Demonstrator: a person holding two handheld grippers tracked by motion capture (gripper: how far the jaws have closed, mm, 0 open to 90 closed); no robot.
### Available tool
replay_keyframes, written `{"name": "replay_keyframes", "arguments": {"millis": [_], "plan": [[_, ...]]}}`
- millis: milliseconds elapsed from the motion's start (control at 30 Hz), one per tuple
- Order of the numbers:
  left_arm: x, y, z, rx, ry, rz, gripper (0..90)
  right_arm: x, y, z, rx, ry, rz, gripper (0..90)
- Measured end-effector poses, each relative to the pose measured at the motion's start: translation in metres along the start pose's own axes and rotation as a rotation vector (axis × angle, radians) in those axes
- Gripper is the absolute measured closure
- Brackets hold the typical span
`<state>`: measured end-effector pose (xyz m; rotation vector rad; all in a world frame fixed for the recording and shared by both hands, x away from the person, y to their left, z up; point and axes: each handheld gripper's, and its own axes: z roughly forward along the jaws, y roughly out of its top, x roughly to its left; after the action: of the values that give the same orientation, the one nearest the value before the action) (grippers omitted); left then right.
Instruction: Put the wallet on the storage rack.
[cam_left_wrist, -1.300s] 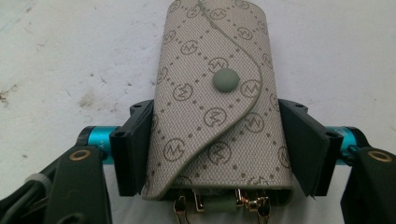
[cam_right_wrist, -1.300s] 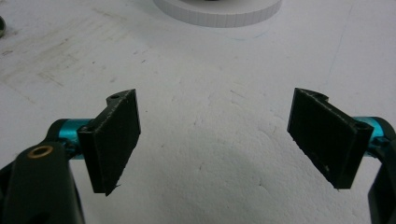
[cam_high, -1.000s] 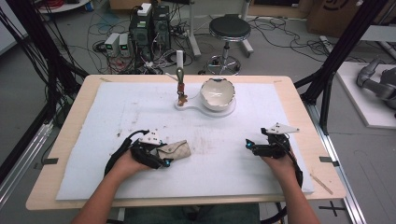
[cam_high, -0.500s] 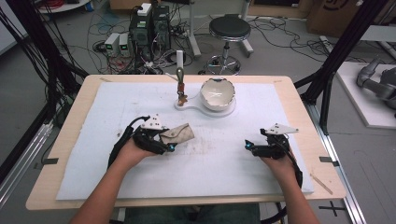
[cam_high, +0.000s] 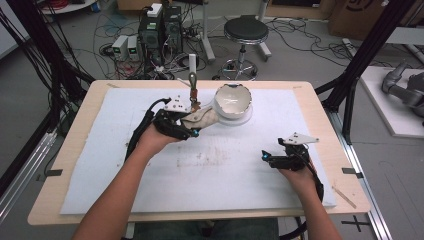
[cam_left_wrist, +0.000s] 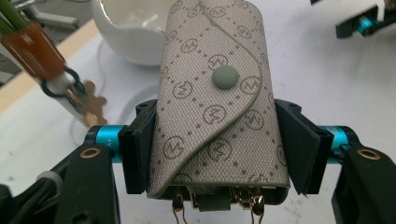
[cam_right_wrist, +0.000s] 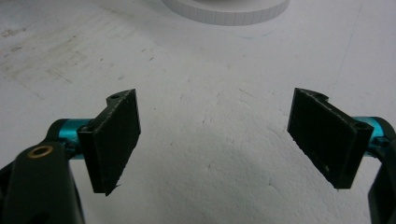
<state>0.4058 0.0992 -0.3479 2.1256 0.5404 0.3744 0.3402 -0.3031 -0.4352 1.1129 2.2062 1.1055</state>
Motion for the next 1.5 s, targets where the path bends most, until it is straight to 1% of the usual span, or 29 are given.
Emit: {"name": "replay_keyframes", "arguments": {"millis": [67,167,233,300,367,467,533,600,833,900,1033,1100,1200,1333,1367,1500], "plan": [[0.003,0.008,0.001,-0.007,0.013,0.003,36.0,0.0,0.0,0.0,-0.001,0.0,0.001,17.4],[0.008,0.021,0.004,0.001,0.026,0.013,36.0,0.0,0.0,0.001,-0.001,0.001,0.003,17.4],[0.011,0.028,0.006,-0.002,0.031,0.008,36.0,-0.001,0.0,0.001,-0.002,0.002,0.001,17.4],[0.014,0.036,0.01,0.0,0.038,0.017,36.0,-0.001,0.0,0.001,-0.003,0.001,0.003,17.4],[0.016,0.042,0.014,0.0,0.039,0.011,36.0,-0.001,0.0,0.001,-0.004,0.002,0.006,17.4],[0.018,0.049,0.021,0.008,0.044,0.015,36.0,-0.001,0.0,0.0,-0.002,0.003,0.005,17.4],[0.02,0.051,0.027,0.002,0.045,0.002,36.0,-0.001,0.0,0.0,-0.001,0.002,0.006,17.4],[0.021,0.052,0.034,0.012,0.041,-0.002,36.0,-0.001,0.0,0.0,-0.001,0.003,0.007,17.4],[0.023,0.063,0.059,0.034,0.041,0.0,35.9,-0.002,0.0,0.001,0.004,0.005,0.01,17.4],[0.025,0.066,0.065,0.038,0.042,-0.008,35.9,-0.002,0.0,0.001,0.002,0.005,0.011,17.4],[0.028,0.072,0.077,0.054,0.05,-0.012,35.8,-0.003,-0.001,0.002,0.005,0.005,0.007,17.4],[0.03,0.074,0.082,0.061,0.05,-0.013,35.8,-0.002,-0.001,0.002,0.005,0.006,0.015,17.4],[0.031,0.075,0.091,0.065,0.042,-0.021,35.8,-0.003,-0.001,0.002,0.009,0.004,0.01,17.4],[0.033,0.074,0.103,0.102,0.051,-0.032,35.7,-0.004,-0.002,0.002,0.008,0.006,0.013,17.4],[0.033,0.075,0.105,0.11,0.05,-0.026,35.7,-0.004,-0.002,0.003,0.009,0.005,0.012,17.4],[0.032,0.075,0.116,0.131,0.057,-0.027,35.6,-0.003,-0.002,0.004,0.011,0.008,0.015,17.4]]}}
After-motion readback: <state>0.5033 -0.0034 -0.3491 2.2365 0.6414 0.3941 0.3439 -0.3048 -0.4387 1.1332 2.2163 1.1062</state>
